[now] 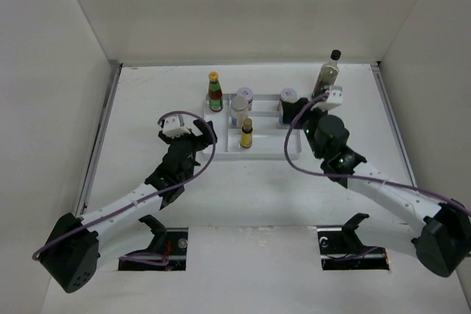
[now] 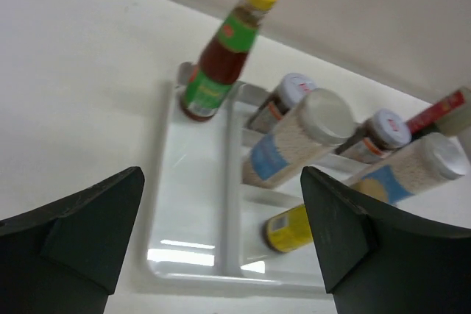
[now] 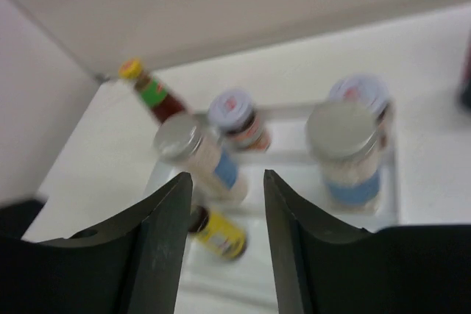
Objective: Organize the condiment bottles
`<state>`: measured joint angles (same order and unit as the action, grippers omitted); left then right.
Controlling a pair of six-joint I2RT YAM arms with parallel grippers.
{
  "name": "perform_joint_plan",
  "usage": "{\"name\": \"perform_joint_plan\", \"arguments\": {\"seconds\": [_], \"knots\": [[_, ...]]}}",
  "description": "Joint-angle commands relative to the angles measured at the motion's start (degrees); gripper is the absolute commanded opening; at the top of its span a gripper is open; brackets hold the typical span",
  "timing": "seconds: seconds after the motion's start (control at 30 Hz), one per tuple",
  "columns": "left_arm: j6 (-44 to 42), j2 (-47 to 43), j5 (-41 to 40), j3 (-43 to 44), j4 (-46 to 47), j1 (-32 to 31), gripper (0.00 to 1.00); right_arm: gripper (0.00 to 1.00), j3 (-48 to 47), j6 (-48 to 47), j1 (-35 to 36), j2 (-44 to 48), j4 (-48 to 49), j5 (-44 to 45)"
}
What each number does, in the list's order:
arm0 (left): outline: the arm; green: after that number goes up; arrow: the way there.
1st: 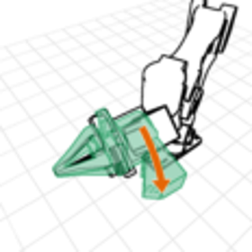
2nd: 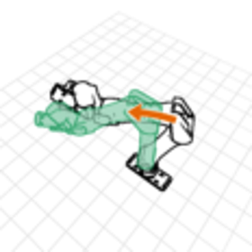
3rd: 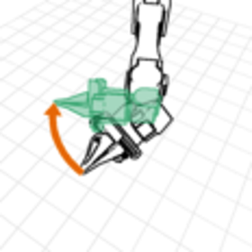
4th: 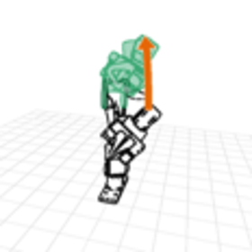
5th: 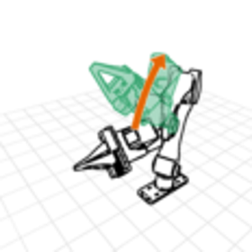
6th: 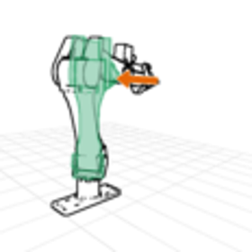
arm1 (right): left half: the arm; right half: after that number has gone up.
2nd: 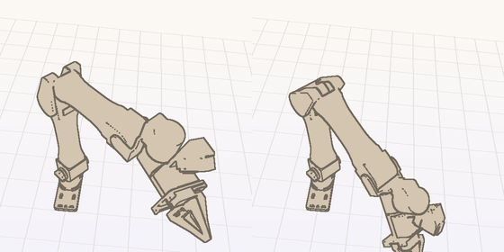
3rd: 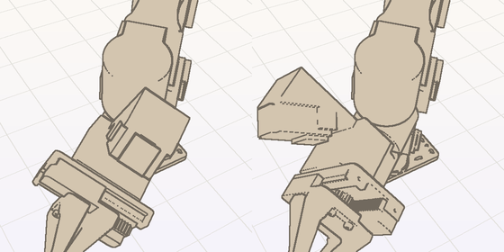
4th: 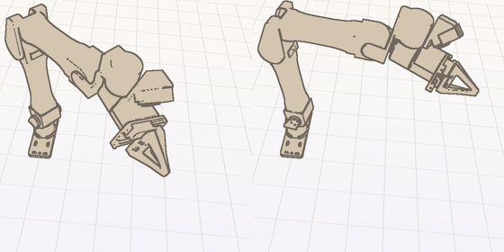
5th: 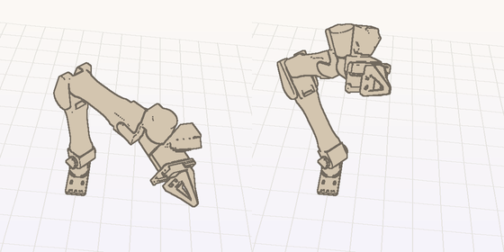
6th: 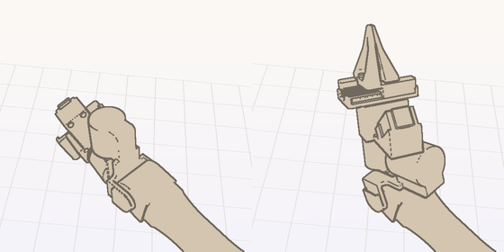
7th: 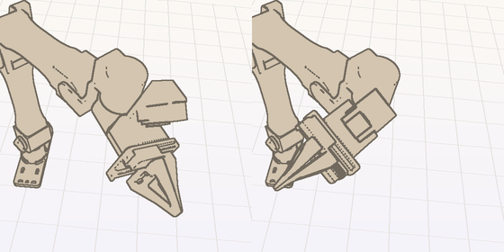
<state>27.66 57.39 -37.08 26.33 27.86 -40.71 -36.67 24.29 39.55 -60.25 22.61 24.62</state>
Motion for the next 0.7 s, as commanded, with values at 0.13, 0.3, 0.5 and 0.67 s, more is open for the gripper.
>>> {"name": "perform_joint_plan", "arguments": {"seconds": [0.13,0.3,0.5,0.67], "knots": [[10.92,-11.67,2.62,-14.97,0.53,10.07,0.93,0.87,-21.49,-12.25,-20.23,-13.65,-7.84,5.08],[13.73,-14.23,6.57,-19.99,3.42,15.88,0.96,1.00,-33.01,-13.74,-27.81,-24.46,-12.14,3.33],[15.05,-9.84,10.80,-20.00,5.80,15.97,0.97,1.00,-40.32,-14.01,-31.07,-32.64,-13.56,-1.66],[15.67,-8.17,12.21,-20.00,7.21,16.14,0.97,1.00,-43.57,-15.07,-31.16,-37.21,-12.68,-3.27]]}}
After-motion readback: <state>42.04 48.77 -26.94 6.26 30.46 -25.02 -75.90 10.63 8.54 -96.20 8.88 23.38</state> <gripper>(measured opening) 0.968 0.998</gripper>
